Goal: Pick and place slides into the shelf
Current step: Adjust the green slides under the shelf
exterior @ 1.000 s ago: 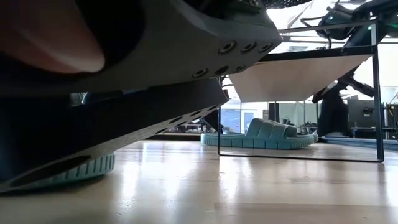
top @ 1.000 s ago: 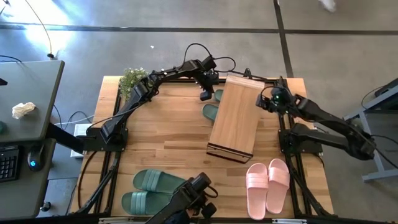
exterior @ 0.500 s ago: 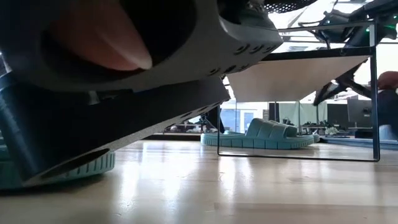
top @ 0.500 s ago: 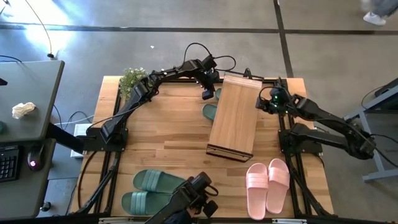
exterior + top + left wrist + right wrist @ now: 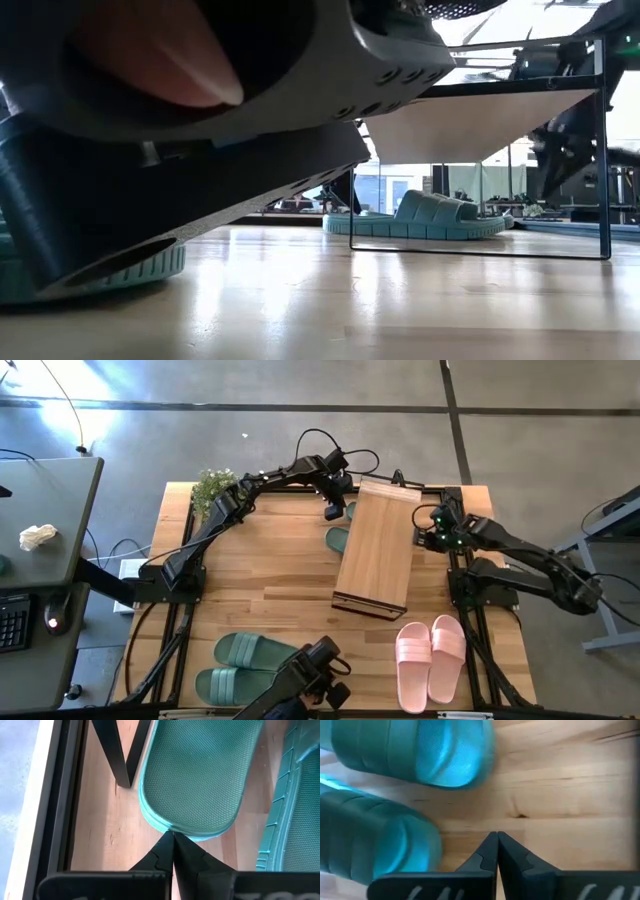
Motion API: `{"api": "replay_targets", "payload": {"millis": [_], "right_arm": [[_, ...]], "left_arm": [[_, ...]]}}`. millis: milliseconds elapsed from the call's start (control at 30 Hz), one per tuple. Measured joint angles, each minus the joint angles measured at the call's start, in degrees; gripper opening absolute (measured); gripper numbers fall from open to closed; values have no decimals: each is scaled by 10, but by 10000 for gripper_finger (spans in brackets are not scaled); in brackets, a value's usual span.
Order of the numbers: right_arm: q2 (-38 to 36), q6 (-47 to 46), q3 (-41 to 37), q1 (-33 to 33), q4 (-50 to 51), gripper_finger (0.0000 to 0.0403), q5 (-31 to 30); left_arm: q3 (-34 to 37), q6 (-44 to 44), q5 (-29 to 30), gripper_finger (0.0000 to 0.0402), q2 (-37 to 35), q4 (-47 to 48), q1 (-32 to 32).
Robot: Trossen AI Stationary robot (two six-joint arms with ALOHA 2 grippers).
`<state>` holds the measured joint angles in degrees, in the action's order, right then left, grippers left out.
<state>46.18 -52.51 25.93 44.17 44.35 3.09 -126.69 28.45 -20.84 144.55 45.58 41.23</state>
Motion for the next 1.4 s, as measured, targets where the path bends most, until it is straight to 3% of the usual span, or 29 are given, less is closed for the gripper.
{"api": "replay_targets", "payload": {"millis": [100, 200, 333, 733, 1033, 1400], "right_arm": [[-1, 1, -57, 16, -126, 0, 65], [-1, -7, -96, 23, -201, 0, 59], [0, -1, -120, 24, -211, 0, 15], [0, -89, -173, 24, -309, 0, 14], [1, -133, -194, 27, -355, 0, -19], [14, -119, -194, 65, -390, 0, -19]], "left_arm": [[0, 2, 0, 0, 0, 0, 0], [0, 8, -1, 0, 0, 5, 0], [0, 17, -2, 0, 0, 9, 0], [0, 17, -5, 0, 0, 10, 0], [0, 17, -6, 0, 0, 10, 0], [0, 14, -6, 0, 0, 11, 0]]}}
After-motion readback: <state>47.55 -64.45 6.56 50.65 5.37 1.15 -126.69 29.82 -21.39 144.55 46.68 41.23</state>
